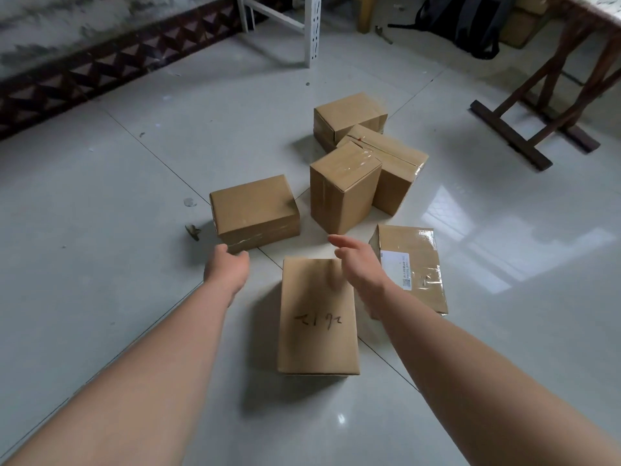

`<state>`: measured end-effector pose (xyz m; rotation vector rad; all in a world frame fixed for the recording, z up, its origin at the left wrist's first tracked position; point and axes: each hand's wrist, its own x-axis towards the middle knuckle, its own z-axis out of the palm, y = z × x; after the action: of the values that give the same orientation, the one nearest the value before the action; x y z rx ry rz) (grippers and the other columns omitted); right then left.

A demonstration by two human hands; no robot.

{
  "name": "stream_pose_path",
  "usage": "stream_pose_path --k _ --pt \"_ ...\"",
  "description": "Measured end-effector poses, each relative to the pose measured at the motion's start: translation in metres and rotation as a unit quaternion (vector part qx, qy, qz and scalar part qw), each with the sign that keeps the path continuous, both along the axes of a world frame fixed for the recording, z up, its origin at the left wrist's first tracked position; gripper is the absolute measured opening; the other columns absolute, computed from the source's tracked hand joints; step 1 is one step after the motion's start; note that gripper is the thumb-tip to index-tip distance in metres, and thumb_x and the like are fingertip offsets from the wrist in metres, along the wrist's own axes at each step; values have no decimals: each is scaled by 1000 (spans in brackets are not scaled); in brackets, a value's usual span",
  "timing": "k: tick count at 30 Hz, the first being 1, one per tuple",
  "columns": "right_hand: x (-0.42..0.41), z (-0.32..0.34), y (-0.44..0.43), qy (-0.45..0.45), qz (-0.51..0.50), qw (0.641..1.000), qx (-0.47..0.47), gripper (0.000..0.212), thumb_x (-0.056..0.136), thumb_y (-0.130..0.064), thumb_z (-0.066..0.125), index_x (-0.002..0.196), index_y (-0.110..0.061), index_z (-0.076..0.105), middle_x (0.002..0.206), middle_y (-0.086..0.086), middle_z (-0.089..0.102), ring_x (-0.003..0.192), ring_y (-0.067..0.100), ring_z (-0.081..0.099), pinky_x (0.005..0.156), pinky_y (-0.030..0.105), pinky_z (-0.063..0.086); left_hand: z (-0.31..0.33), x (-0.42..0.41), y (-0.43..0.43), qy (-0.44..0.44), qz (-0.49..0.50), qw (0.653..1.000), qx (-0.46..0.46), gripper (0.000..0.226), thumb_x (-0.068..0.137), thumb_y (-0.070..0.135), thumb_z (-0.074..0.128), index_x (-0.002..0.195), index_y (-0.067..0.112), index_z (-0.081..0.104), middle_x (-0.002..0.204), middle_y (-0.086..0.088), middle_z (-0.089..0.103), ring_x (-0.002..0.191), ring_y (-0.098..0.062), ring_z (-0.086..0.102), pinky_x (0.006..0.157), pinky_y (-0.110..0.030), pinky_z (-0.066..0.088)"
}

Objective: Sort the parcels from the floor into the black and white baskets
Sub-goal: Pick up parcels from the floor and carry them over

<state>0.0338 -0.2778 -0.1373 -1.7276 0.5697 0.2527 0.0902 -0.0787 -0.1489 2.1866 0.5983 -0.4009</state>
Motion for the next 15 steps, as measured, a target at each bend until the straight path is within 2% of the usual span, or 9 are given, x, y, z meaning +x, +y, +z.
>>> stream_pose_path --k 2,4,6,7,9,11,13,14,15 --pt "26 -3 10 0 11 1000 -3 48 98 -1 33 143 -12 48 146 1 47 139 17 37 113 30 28 0 15 7 -11 16 1000 -10 42 97 21 48 135 5 43 116 -3 50 102 -30 48 77 -27 31" --pt "52 -7 18 -3 18 1000 2 50 97 -1 34 144 -11 45 145 -1 46 137 16 38 111 27 28 -4 32 14 -3 24 999 -22 47 97 22 46 140 5 37 133 -12 49 110 -30 48 79 -27 30" --pt "76 -14 25 1 19 999 26 50 95 1 35 141 -16 44 132 -5 50 126 13 44 102 23 34 -5 45 18 11 22 999 -33 47 99 22 43 142 5 33 140 -16 44 118 -30 46 81 -28 31" --pt "86 -17 27 8 21 999 36 50 94 1 35 139 -19 43 129 -7 49 123 13 44 98 22 34 -6 51 20 19 22 999 -41 44 99 21 41 140 7 35 138 -16 44 120 -30 45 83 -29 32" --pt "102 -23 30 48 31 998 37 50 95 1 35 141 -16 44 131 -5 46 125 14 42 101 24 33 -12 62 24 32 12 998 -55 30 99 18 39 128 9 43 122 -14 48 107 -29 46 84 -30 34" --pt "111 -30 33 74 48 995 36 35 94 0 40 121 -17 55 111 -6 47 102 11 46 89 22 37 -21 70 28 30 14 997 -71 23 97 14 37 117 7 47 110 -11 49 95 -25 44 77 -29 34" --pt "118 -31 36 62 31 997 41 25 94 0 45 111 -17 52 98 -6 46 88 10 43 79 20 36 -25 73 30 -7 36 996 -84 15 95 11 36 100 10 50 96 -9 49 84 -24 42 65 -29 31" --pt "121 -30 35 46 10 998 48 27 94 0 46 113 -18 50 96 -5 49 86 10 45 75 19 38 -22 73 32 -40 59 994 -80 15 93 10 37 92 13 52 90 -8 49 82 -25 43 62 -29 31" --pt "122 -28 35 29 -18 998 59 30 94 0 47 117 -18 52 101 -3 53 90 11 49 75 20 40 -20 72 35 -77 91 990 -76 18 92 11 39 92 15 56 92 -8 54 85 -28 48 65 -30 35"
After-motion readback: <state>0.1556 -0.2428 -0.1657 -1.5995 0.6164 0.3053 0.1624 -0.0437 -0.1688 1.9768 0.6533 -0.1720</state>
